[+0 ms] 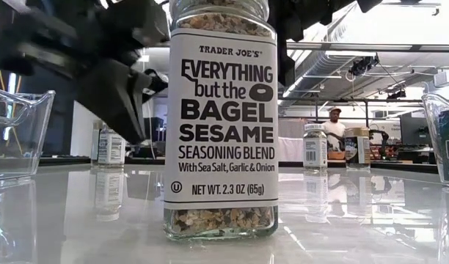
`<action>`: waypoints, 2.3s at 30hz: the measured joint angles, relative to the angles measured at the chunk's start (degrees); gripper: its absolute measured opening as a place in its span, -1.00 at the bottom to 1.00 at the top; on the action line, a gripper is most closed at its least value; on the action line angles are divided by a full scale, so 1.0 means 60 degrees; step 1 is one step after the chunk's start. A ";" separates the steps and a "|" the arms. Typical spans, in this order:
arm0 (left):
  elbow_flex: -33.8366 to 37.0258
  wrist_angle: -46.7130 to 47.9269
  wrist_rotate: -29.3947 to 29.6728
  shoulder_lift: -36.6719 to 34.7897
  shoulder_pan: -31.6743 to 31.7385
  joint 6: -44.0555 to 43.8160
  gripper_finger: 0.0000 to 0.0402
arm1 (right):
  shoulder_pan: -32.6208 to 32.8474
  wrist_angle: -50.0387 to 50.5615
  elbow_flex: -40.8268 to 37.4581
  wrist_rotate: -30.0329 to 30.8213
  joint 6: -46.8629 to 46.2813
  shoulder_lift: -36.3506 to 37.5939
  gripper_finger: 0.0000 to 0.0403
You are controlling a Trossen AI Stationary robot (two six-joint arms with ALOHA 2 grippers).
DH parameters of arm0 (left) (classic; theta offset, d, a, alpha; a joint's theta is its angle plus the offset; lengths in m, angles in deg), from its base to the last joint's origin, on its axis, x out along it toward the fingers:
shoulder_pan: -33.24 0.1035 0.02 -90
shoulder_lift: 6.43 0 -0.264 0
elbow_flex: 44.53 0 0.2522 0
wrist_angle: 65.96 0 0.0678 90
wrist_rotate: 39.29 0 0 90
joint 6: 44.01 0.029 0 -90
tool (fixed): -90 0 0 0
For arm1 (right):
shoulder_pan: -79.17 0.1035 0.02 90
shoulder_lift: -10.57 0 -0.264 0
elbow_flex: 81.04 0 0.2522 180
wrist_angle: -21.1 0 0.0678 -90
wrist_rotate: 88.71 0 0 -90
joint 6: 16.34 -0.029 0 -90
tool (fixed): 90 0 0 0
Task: Sort spices by type
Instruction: Put the black spice can into the right transparent bin
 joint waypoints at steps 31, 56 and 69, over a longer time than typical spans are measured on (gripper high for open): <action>-0.0782 -0.3530 0.0617 0.2548 0.0003 0.0090 -1.00 | 0.0604 0.2658 0.0000 -0.0561 -0.0452 0.1965 -0.99; -0.2133 0.0823 0.1038 0.0422 0.0833 0.0257 -1.00 | 0.0602 0.2227 0.0011 -0.0888 -0.1370 0.2022 -0.89; 0.1152 0.0500 0.4228 -0.5785 0.1193 -0.2810 -1.00 | 0.0426 0.4605 0.0743 -0.1914 0.0263 0.1278 0.16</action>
